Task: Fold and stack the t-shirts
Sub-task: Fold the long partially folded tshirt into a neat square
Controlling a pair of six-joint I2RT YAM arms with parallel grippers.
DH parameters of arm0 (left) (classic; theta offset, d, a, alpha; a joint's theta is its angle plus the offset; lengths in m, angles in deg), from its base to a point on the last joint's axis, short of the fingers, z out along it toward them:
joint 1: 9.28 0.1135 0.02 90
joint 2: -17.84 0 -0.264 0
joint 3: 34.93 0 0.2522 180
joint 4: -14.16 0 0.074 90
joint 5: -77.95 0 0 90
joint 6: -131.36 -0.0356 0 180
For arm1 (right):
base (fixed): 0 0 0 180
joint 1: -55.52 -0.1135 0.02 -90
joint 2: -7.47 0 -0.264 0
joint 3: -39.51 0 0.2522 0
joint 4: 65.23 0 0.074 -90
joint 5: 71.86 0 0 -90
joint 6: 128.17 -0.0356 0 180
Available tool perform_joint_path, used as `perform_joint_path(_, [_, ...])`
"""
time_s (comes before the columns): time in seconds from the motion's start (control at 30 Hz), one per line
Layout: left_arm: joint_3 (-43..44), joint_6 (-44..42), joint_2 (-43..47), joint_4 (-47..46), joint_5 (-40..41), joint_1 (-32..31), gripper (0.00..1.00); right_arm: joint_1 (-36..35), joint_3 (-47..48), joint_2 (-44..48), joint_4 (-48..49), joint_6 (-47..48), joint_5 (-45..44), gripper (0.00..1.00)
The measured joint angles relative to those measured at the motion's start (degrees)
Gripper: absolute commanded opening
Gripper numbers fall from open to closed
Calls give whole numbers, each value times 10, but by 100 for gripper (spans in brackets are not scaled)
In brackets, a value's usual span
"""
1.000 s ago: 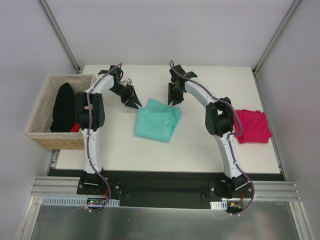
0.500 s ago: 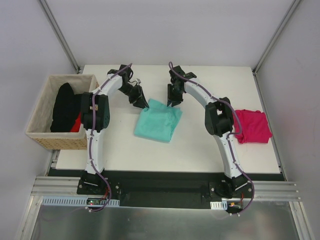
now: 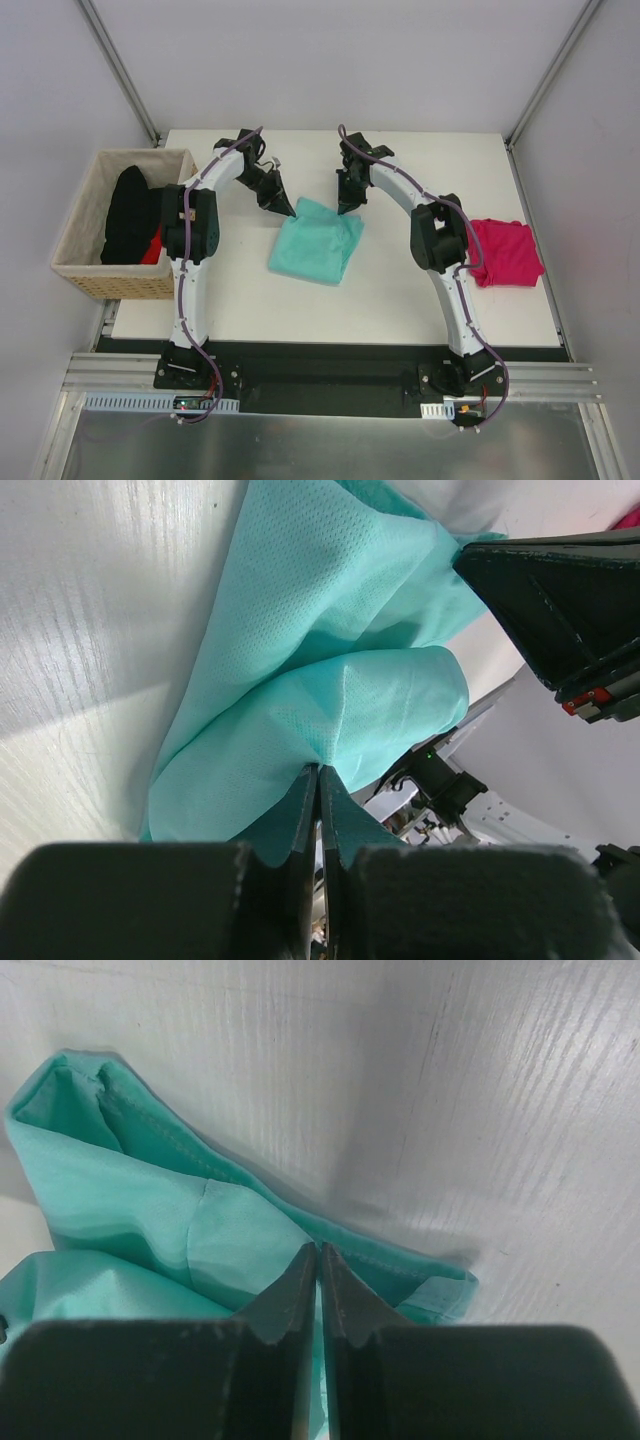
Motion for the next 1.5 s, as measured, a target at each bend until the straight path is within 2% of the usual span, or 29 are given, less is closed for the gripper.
perform_joint_path(0.17, [0, 5, 0, 0, 0, -1, 0, 0, 0, 0, 0, 0, 6, 1])
perform_joint_path(0.63, [9, 28, 36, 0, 6, -41, 0, 0, -5, 0, 0, 0, 16, 1])
perform_joint_path(1.03, [24, 36, 62, 1, 6, -43, 0, 0, -17, 0, 0, 1, 22, 1])
perform_joint_path(1.33, [109, 36, 4, 1, -7, -43, 0, 0, -34, 0, 3, 3, 24, 1])
perform_joint_path(1.37, [117, 36, -4, 2, -9, -43, 3, 0, -34, 1, 3, 3, 24, 1])
perform_joint_path(1.4, [122, 36, -13, 0, -11, -43, 18, 0, -34, 1, 3, 3, 24, 1])
perform_joint_path(1.5, [126, 35, -31, 0, -14, -43, 47, 0, -34, 1, 3, 4, 24, 1])
